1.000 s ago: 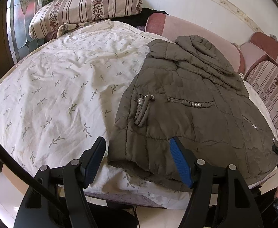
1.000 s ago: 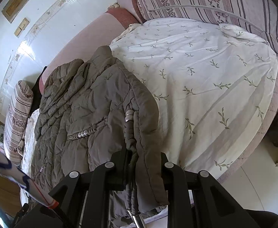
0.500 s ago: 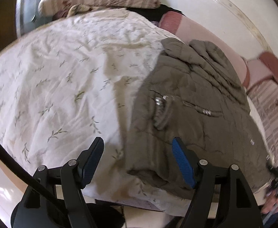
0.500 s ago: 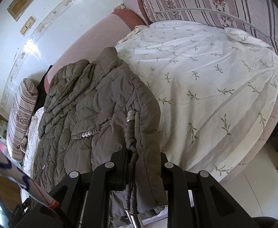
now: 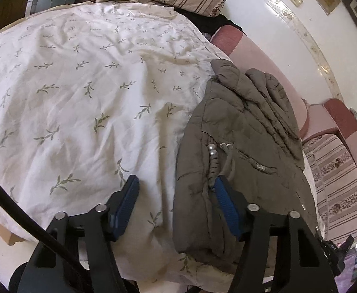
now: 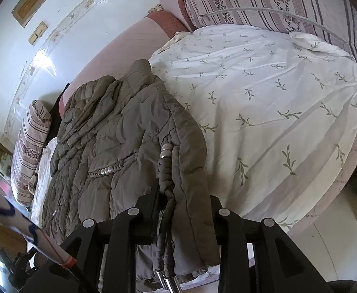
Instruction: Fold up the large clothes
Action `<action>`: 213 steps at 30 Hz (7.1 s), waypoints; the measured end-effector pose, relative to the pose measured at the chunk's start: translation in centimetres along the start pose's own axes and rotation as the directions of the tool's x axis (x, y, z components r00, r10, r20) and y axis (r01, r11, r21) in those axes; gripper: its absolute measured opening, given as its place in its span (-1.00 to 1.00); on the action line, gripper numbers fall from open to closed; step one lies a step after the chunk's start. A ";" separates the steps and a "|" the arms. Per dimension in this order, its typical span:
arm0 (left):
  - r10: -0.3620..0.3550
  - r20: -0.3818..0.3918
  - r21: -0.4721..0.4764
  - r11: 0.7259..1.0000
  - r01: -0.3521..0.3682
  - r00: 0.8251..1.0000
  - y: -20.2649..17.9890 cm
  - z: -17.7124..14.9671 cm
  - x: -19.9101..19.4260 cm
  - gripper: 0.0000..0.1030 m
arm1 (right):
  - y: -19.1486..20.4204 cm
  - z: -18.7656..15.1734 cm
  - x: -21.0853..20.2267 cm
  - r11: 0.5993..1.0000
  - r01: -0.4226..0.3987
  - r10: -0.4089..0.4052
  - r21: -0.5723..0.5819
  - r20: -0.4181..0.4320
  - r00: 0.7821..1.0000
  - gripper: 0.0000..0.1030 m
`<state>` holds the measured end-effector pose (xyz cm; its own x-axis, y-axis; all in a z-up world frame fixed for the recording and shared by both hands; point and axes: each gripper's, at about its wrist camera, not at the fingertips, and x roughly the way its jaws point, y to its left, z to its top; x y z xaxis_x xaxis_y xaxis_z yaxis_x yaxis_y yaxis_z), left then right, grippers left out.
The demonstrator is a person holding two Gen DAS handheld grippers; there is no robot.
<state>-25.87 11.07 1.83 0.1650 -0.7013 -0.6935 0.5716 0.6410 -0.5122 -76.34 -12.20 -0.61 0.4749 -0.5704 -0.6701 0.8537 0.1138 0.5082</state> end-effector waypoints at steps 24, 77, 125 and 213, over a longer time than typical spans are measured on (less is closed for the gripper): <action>0.037 0.022 0.250 0.967 -0.042 0.999 -5.3 -4.5 0.8 0.05 | -0.8 -2.5 1.0 0.973 -0.213 0.221 0.087 -0.095 0.971 -0.20; 0.264 0.268 0.453 0.814 -0.363 0.927 -9.4 -7.8 1.8 -0.53 | 1.7 -3.6 0.6 0.985 -0.108 0.109 -0.131 -0.002 0.994 -0.60; 0.190 0.348 0.476 0.808 -0.348 0.918 -11.5 -6.3 -2.9 -0.69 | 4.8 -2.2 -6.2 0.960 -0.136 0.167 -0.246 0.107 0.980 -0.74; 0.288 0.160 0.428 0.842 -0.329 0.944 -23.5 8.4 16.3 0.48 | 15.7 11.8 12.3 0.967 -0.077 0.091 -0.242 0.047 0.995 0.04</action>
<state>-29.81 -18.03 6.83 0.4486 -0.5277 -0.7213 0.7712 0.6365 0.0140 -59.65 -27.03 5.48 0.5398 -0.5953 -0.5951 0.8410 0.3508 0.4119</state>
